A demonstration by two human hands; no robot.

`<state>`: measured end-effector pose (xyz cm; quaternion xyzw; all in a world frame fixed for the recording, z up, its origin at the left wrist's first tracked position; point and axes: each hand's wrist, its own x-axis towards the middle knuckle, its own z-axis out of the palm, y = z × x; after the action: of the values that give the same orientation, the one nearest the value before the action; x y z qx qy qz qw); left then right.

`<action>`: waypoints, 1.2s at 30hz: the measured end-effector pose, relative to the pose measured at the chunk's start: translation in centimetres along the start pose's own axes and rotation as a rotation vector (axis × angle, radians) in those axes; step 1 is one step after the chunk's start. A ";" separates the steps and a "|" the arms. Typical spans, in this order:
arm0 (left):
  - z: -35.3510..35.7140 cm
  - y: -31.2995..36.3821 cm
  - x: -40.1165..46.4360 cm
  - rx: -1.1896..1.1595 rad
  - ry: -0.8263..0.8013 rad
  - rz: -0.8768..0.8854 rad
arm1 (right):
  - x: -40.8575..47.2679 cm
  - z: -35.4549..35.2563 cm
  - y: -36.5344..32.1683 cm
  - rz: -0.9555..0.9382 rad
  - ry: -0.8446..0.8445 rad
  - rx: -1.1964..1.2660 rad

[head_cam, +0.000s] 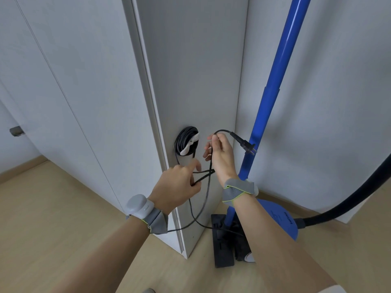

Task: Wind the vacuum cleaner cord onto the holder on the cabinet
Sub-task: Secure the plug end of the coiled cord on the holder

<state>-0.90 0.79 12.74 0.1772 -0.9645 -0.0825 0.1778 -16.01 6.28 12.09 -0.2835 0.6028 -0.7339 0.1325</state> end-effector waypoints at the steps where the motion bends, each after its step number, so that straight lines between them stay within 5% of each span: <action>1: 0.2 -0.1 -0.2 0.007 -0.052 0.011 | -0.1 0.1 -0.1 -0.008 -0.006 -0.017; 5: 1.5 -0.3 -1.3 0.039 -0.255 0.071 | -0.6 0.4 -0.3 -0.003 -0.050 -0.026; 14: 3.0 -1.0 -2.6 0.015 -0.433 0.047 | -1.1 0.7 -1.8 -0.114 -0.059 0.037; 30: -8.9 0.0 0.0 -0.069 0.389 0.078 | -0.4 0.6 -1.4 0.002 -0.051 0.037; 33: -10.1 1.1 2.2 0.045 0.407 0.095 | -0.5 1.0 -1.3 0.020 -0.071 0.071; 36: -10.6 1.8 4.6 0.227 0.243 0.125 | -0.9 1.4 -1.6 0.033 -0.107 0.123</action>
<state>-1.54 -0.25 24.33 0.1446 -0.9480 0.0603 0.2769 -14.25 5.96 13.57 -0.3039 0.5534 -0.7509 0.1938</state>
